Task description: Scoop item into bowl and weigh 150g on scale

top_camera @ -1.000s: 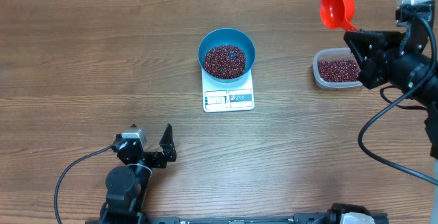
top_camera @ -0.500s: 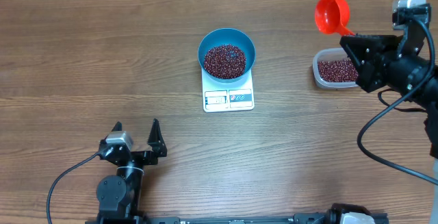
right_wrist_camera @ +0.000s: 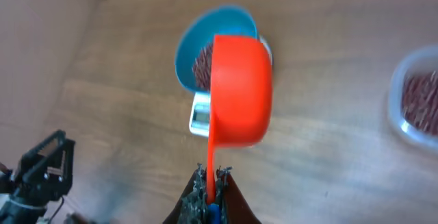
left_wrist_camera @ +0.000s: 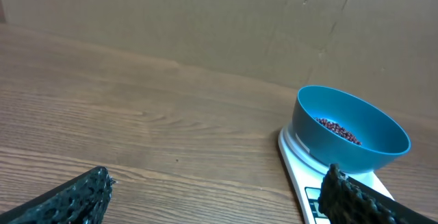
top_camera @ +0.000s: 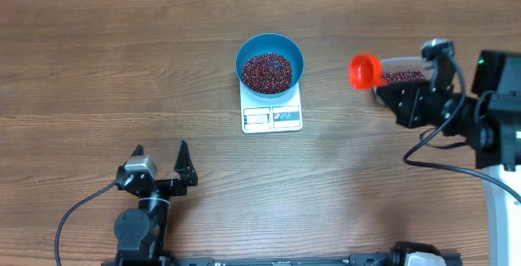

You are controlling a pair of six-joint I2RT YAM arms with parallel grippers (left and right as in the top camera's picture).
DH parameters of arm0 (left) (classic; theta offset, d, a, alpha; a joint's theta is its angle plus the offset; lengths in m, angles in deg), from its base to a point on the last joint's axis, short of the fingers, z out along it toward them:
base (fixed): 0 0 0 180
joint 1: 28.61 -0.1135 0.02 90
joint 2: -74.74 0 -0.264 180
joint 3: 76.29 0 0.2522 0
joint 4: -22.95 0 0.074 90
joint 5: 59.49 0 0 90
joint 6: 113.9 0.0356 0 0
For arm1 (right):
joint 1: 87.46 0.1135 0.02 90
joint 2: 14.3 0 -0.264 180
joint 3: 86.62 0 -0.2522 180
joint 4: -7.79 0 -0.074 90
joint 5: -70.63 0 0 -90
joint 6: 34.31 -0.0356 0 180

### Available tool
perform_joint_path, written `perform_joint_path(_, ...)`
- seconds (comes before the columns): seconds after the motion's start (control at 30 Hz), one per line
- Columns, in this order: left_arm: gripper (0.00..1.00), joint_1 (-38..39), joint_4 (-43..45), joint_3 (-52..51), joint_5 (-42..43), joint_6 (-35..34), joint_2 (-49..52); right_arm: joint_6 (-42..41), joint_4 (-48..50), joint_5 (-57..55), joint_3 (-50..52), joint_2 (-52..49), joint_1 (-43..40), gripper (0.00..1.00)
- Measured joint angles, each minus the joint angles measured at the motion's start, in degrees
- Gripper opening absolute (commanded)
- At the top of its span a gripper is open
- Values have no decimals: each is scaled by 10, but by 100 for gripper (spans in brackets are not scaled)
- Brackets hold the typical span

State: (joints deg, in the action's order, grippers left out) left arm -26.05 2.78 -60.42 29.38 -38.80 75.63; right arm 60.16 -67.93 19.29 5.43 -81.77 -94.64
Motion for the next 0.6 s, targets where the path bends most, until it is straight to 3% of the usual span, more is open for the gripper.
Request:
perform_joint_path(0.27,100,0,1,-2,0,0,0,-17,43,28,134,81,-73,4)
perform_joint_path(0.6,100,0,1,-3,0,0,0,-65,190,140,362,105,-121,4)
